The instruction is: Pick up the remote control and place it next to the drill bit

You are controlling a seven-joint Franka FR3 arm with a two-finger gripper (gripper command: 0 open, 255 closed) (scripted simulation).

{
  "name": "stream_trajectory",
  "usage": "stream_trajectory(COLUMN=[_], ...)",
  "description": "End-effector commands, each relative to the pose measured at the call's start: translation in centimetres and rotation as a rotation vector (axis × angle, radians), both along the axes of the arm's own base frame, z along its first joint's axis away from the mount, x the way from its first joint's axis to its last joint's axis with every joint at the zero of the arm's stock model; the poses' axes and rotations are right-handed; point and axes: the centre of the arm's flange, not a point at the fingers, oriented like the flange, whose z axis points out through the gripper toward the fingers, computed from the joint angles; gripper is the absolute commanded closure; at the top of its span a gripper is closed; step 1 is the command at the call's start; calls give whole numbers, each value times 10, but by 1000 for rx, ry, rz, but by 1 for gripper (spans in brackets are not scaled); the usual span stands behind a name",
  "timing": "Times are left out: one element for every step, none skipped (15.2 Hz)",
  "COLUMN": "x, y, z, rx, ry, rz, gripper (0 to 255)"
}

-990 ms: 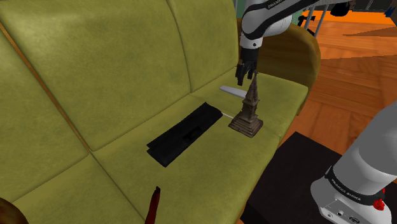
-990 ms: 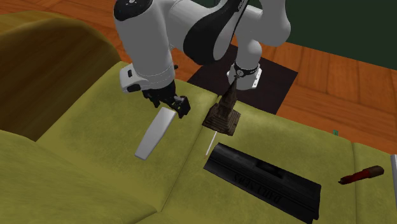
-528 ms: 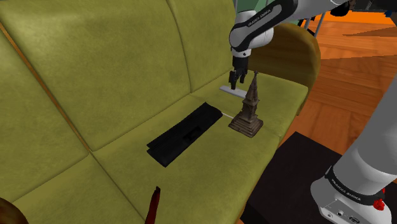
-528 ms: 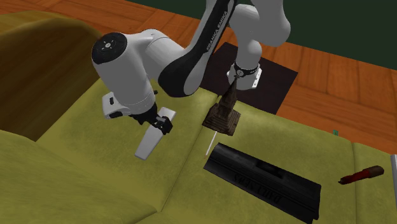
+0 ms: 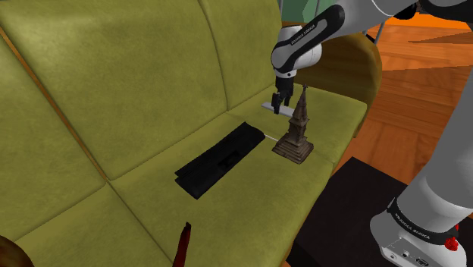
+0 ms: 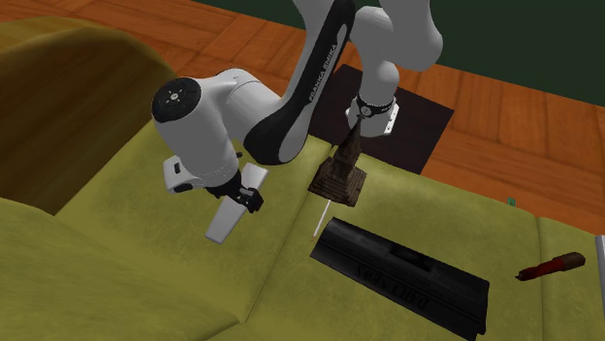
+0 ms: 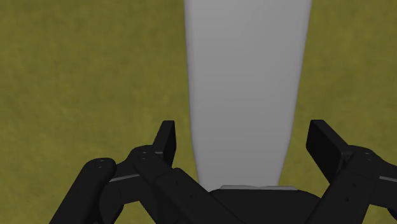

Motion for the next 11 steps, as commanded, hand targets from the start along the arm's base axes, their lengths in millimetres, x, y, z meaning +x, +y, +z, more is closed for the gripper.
stream_trajectory(x=[0,0,0,0,0,0,0,0,0,0,0], y=[0,0,0,0,0,0,0,0,0,0,0], z=[-2,-2,-2,-2,-2,-2,-2,-2,-2,-2,-2], rx=[0,0,0,0,0,0,0,0,0,0,0], ry=[-1,-1,-1,-1,-1,0,0,0,0,0,0], rz=[0,0,0,0,0,0,0,0,0,0,0], gripper=[0,0,0,0,0,0,0,255,255,255,255])
